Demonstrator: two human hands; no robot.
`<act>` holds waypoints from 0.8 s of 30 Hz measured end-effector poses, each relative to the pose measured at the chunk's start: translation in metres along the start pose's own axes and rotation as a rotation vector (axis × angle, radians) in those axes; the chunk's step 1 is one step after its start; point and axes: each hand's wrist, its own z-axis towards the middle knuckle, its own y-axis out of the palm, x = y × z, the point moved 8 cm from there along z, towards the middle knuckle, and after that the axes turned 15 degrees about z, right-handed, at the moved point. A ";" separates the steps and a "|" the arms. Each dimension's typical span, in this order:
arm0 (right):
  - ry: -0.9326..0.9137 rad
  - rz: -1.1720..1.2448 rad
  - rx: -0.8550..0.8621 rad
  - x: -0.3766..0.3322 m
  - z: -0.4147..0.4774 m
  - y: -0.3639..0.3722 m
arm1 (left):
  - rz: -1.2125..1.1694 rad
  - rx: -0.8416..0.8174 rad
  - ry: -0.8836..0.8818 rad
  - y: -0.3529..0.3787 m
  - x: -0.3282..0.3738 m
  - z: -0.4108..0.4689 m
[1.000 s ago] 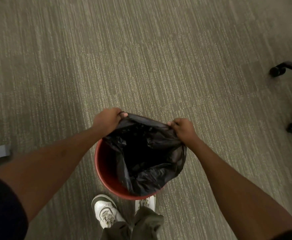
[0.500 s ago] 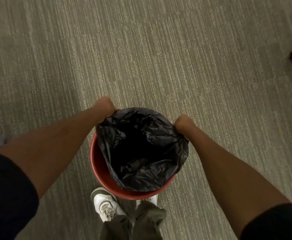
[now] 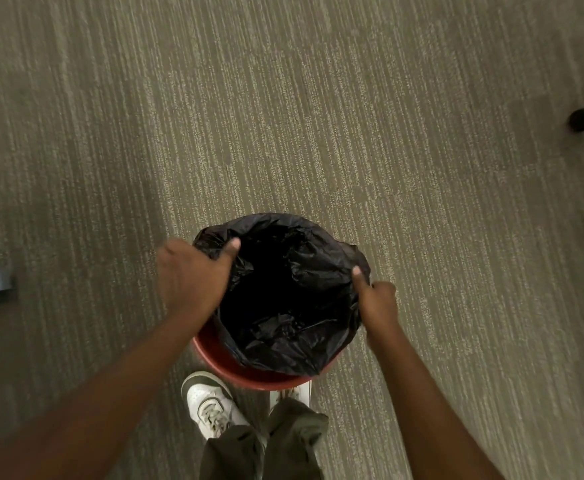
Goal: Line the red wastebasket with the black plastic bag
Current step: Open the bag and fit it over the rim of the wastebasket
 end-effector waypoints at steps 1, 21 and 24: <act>-0.013 -0.029 0.051 0.007 -0.011 -0.005 | -0.012 -0.083 -0.073 0.010 -0.008 -0.013; 0.435 0.794 -0.149 0.143 -0.084 0.000 | -1.222 -0.726 -0.702 0.101 -0.105 -0.118; 0.452 0.889 -0.167 0.162 -0.084 0.004 | -1.213 -0.707 -0.740 0.108 -0.120 -0.117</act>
